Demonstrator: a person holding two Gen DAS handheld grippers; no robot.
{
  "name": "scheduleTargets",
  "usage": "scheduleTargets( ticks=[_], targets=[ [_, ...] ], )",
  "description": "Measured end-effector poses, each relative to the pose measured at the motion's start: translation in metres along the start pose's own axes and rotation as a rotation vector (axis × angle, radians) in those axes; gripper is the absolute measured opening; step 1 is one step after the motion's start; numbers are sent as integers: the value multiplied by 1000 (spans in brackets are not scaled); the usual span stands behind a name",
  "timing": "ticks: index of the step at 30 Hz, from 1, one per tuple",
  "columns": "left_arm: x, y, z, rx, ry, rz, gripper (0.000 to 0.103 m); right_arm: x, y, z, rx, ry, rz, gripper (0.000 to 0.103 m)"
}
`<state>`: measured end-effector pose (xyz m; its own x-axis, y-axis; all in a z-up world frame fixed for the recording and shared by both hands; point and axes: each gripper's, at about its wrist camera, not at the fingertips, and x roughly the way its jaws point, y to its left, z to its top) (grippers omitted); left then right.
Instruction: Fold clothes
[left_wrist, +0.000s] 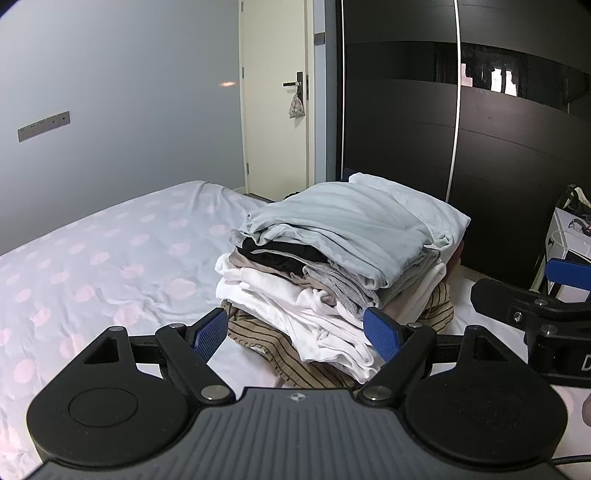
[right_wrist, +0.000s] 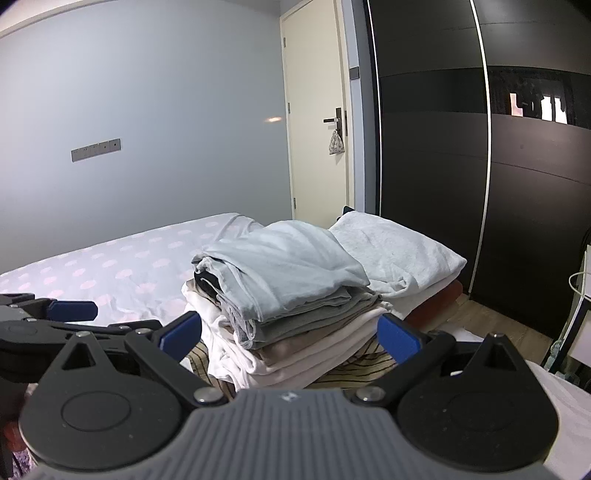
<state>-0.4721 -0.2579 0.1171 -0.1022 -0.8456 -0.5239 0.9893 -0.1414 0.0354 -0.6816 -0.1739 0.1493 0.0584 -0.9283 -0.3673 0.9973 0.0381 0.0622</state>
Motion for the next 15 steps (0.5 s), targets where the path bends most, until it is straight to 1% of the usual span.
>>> scheduleTargets(
  ticks=[5, 9, 15],
  targets=[
    [3, -5, 8, 23, 37, 5, 80, -1, -3, 4, 11, 14, 2, 102],
    [4, -5, 20, 24, 83, -14, 80, -1, -5, 7, 12, 22, -4, 102],
    [4, -8, 33, 36, 109, -10, 80, 1, -6, 10, 30, 41, 5, 102]
  ],
)
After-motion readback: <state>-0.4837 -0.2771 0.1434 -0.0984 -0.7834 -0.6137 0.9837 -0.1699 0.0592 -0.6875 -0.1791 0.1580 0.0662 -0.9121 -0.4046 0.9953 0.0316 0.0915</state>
